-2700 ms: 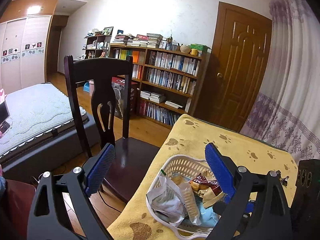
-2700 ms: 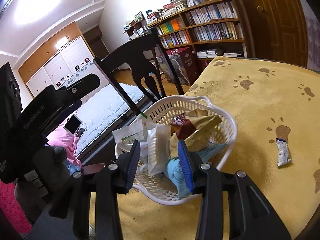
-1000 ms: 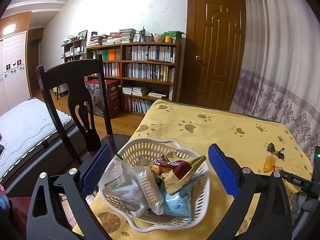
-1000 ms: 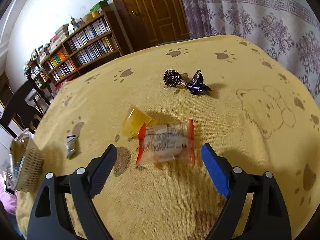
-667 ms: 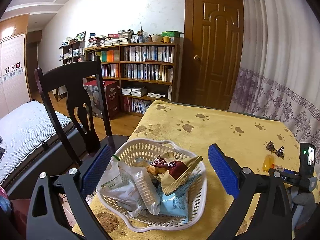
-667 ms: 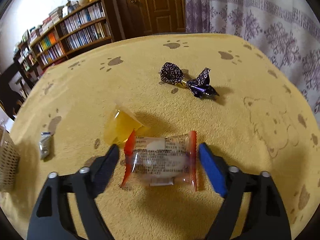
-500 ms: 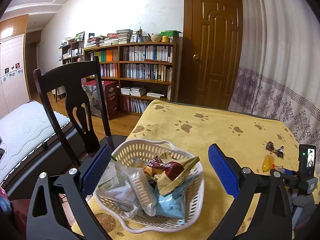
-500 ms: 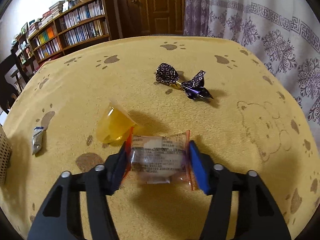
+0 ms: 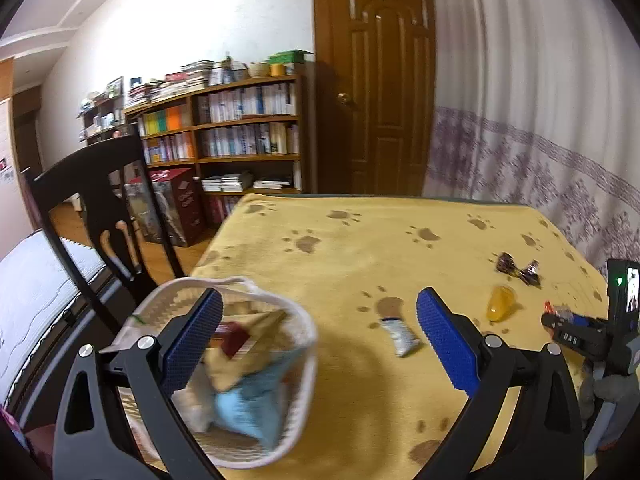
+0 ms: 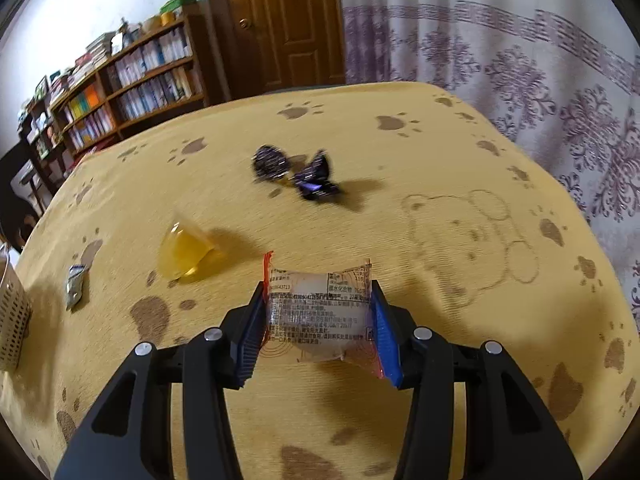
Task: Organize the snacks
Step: 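Grasp the yellow jelly cup with the left tool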
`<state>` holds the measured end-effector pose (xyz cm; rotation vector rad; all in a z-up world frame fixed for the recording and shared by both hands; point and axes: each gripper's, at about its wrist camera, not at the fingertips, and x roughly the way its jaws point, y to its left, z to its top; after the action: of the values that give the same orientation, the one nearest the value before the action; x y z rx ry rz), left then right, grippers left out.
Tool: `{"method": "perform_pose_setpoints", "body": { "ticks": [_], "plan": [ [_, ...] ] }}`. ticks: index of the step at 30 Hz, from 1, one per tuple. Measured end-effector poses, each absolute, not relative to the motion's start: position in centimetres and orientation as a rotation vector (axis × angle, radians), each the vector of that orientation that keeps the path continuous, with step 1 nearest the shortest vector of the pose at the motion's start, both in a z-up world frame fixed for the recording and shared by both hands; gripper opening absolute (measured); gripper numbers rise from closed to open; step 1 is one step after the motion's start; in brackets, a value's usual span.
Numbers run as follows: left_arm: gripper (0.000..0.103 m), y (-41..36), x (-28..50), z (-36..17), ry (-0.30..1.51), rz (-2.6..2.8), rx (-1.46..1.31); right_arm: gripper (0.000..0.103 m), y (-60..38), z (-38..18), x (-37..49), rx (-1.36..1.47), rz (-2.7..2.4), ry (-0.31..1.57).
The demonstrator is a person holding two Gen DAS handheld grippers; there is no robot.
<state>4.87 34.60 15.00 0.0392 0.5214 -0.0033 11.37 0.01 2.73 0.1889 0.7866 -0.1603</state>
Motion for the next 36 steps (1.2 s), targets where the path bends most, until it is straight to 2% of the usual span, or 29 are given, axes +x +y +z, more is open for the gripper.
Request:
{"method": "perform_pose_setpoints", "body": {
  "ticks": [18,30,36],
  "plan": [
    [0.099,21.1,12.3,7.7,0.721,-0.252,0.146,0.049,-2.2,2.2,9.9,0.294,-0.148,0.733],
    [0.098,15.4,16.7,4.3,0.773,-0.334,0.221,0.049,-2.6,2.1,9.9,0.323,-0.163,0.729],
    [0.079,14.0,18.4,2.8,0.815,-0.376,0.255,0.049,-2.6,2.0,10.2,0.324,-0.160,0.735]
  ]
}}
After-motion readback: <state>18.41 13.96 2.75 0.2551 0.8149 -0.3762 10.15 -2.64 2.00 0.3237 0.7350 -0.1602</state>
